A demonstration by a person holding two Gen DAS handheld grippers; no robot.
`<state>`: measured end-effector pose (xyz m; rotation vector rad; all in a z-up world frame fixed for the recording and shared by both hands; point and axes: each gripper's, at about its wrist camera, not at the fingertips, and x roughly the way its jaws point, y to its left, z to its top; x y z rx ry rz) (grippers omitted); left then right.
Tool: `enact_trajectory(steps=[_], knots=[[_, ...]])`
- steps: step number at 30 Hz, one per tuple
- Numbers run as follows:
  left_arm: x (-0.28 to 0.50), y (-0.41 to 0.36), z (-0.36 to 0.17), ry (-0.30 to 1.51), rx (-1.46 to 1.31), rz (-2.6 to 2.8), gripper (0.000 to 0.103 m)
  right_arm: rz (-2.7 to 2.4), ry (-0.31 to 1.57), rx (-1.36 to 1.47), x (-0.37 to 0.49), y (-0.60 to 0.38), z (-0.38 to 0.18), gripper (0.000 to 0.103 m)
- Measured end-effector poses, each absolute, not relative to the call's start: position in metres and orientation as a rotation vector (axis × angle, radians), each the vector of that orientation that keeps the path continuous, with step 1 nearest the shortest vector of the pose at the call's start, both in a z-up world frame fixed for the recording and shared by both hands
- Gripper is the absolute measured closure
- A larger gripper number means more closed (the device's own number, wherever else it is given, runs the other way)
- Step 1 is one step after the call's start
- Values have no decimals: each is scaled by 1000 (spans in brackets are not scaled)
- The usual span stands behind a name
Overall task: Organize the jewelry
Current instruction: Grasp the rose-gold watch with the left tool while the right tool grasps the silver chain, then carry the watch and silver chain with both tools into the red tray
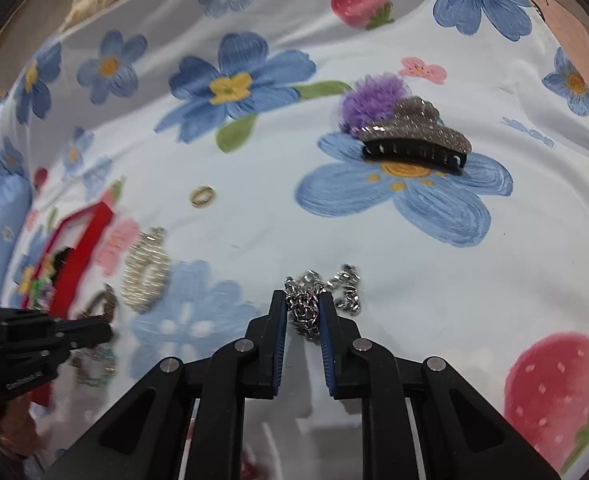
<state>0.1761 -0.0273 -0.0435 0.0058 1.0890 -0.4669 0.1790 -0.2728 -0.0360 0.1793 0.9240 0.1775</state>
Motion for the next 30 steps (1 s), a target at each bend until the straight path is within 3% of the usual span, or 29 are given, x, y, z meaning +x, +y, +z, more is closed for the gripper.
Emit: enact_trajectory(steps=[15, 30], knots=[[134, 20, 10, 955, -121, -449, 101, 333, 824, 211, 148, -226, 26, 88], [105, 107, 22, 919, -199, -298, 101, 562, 816, 214, 138, -138, 50, 88]])
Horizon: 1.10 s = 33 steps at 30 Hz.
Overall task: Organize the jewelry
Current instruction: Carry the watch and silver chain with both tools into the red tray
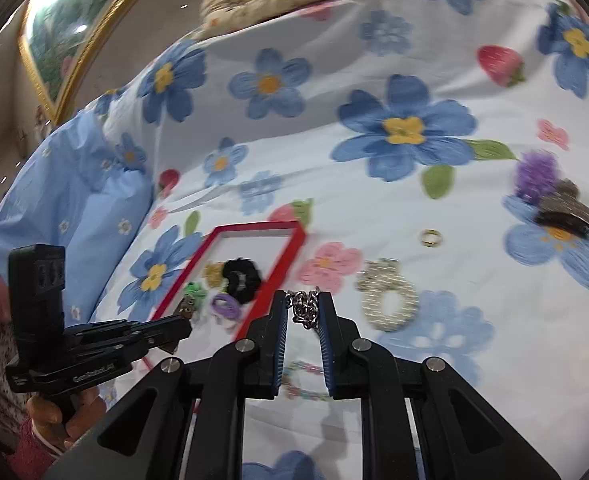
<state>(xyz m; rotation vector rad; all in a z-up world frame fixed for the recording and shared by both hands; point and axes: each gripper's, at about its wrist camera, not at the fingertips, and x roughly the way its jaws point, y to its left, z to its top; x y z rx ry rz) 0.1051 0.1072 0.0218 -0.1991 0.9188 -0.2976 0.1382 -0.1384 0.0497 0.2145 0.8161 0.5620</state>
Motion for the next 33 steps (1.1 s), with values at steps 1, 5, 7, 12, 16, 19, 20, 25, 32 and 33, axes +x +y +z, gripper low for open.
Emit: enact_trajectory(steps=[1, 5, 7, 12, 16, 19, 20, 25, 32, 33], knots=[[104, 112, 21, 920, -204, -288, 101, 572, 816, 211, 137, -133, 50, 88], [100, 139, 16, 923, -230, -236, 101, 628, 823, 198, 136, -104, 51, 88], [99, 149, 14, 924, -244, -216, 101, 650, 825, 195, 136, -92, 51, 88], [96, 177, 10, 919, -280, -164, 101, 712, 828, 188, 136, -60, 54, 88], [97, 192, 4, 926, -299, -137, 101, 749, 838, 183, 138, -39, 54, 88], [100, 198, -3, 941, -304, -125, 101, 768, 858, 177, 142, -21, 46, 88], [101, 200, -6, 951, -307, -121, 101, 771, 866, 175, 143, -17, 42, 88], [111, 205, -26, 1009, -299, -103, 101, 768, 915, 169, 150, -1, 19, 88], [120, 209, -47, 1061, -299, -98, 101, 751, 998, 141, 156, 12, -19, 88], [121, 209, -50, 1068, -300, -97, 101, 750, 1008, 138, 156, 13, -24, 88]])
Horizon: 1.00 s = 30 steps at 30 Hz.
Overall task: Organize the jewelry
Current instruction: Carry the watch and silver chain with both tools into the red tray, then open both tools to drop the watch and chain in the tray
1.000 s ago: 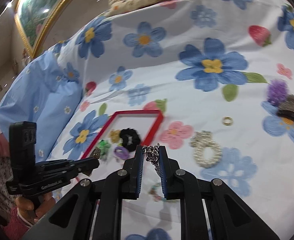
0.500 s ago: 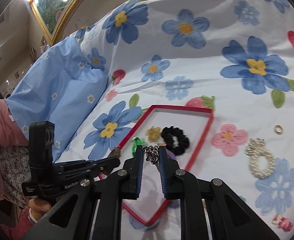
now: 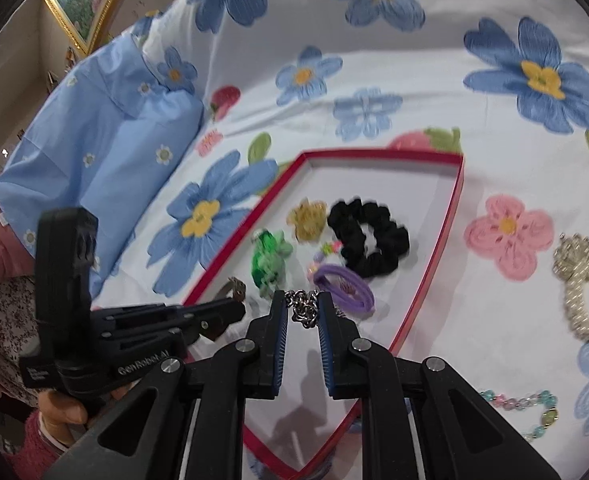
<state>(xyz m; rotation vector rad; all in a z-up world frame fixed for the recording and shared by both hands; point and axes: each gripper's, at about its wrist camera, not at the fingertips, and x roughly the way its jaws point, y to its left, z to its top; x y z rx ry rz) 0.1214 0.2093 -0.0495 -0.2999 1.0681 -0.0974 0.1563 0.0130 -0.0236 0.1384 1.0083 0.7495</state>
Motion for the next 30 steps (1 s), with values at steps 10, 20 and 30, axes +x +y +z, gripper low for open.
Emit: enact_trajectory(steps=[10, 20, 30], knots=[[133, 211, -66, 1117, -312, -98, 101, 723, 1092, 99, 164, 17, -50, 88], [136, 209, -72, 1130, -304, -89, 99, 719, 1108, 43, 167, 25, -51, 88], [134, 211, -70, 1123, -310, -79, 89, 722, 1107, 44, 167, 25, -52, 87]])
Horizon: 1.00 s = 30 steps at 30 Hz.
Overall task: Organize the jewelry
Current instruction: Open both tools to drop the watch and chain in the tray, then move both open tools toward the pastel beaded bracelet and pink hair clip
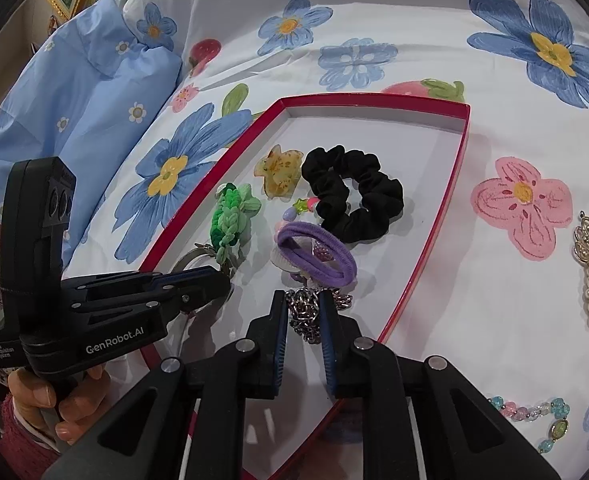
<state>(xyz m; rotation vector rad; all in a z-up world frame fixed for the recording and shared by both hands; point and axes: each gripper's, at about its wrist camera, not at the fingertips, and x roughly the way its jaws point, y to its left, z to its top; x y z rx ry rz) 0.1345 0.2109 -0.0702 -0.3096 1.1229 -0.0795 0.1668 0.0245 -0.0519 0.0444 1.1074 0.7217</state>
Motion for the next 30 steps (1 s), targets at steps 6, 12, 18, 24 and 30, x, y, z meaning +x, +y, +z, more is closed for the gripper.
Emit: enact_trajectory(steps=[6, 12, 18, 24, 30], knots=[[131, 212, -68, 1117, -323, -79, 80, 722, 1110, 49, 167, 24, -52, 86], [122, 215, -55, 1069, -352, -76, 72, 727, 1116, 58, 164, 22, -51, 84], [116, 217, -45, 1050, -354, -62, 71, 728, 1107, 73, 161, 19, -46, 76], [108, 218, -40, 1039, -375, -42, 64, 722, 1050, 96, 153, 4, -23, 67], [97, 212, -32, 1023, -382, -40, 52, 693, 975, 137, 142, -29, 3, 61]])
